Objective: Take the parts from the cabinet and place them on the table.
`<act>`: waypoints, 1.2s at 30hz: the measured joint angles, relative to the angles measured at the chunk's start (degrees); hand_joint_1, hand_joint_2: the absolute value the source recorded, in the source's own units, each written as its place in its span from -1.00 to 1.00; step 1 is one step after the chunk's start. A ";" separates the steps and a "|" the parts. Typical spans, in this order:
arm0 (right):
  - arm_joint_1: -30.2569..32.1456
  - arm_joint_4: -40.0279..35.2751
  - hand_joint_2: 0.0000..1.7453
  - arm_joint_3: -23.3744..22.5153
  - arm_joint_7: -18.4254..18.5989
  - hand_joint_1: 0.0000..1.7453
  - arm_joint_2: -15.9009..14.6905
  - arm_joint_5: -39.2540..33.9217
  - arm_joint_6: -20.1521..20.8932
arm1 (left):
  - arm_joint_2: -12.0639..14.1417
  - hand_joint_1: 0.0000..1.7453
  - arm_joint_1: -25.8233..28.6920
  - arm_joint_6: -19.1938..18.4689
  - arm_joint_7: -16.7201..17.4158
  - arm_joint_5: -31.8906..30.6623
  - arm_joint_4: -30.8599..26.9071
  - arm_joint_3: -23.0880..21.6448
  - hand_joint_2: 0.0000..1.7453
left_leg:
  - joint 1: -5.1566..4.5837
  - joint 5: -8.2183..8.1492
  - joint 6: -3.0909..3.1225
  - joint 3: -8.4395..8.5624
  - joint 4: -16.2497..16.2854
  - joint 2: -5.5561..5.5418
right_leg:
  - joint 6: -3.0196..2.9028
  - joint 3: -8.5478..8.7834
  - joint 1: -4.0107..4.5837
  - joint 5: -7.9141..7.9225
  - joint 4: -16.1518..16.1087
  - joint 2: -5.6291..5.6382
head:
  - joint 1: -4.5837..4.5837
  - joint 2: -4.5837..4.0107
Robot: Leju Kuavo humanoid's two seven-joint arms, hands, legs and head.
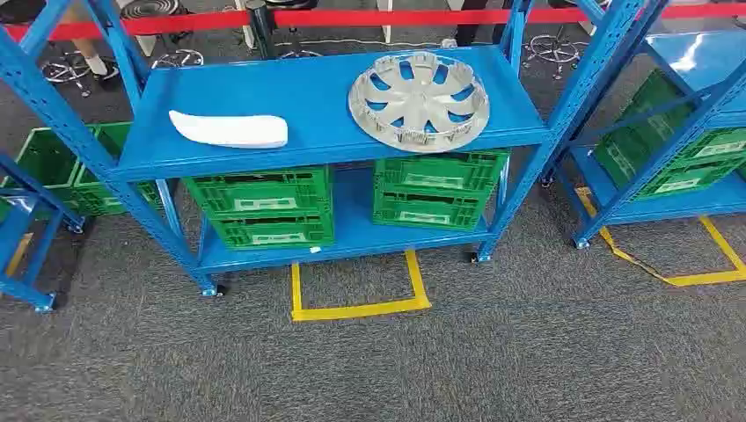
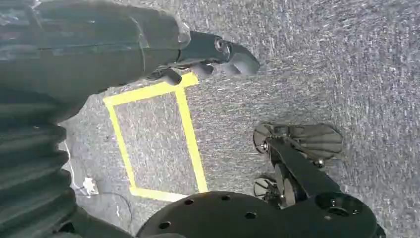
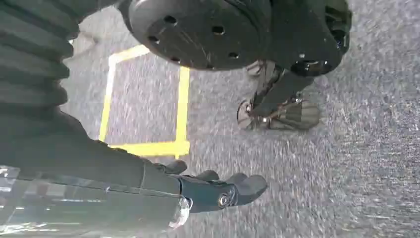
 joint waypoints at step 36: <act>-7.93 6.34 -1.00 -23.24 6.12 -1.00 6.31 51.56 -11.93 | -1.79 -1.00 -7.33 14.20 14.55 13.66 0.55 -35.12 1.00 | -0.01 0.00 0.00 -0.02 0.01 -0.24 | 0.00 0.02 -0.01 0.00 0.01 -0.08 | 0.00 0.00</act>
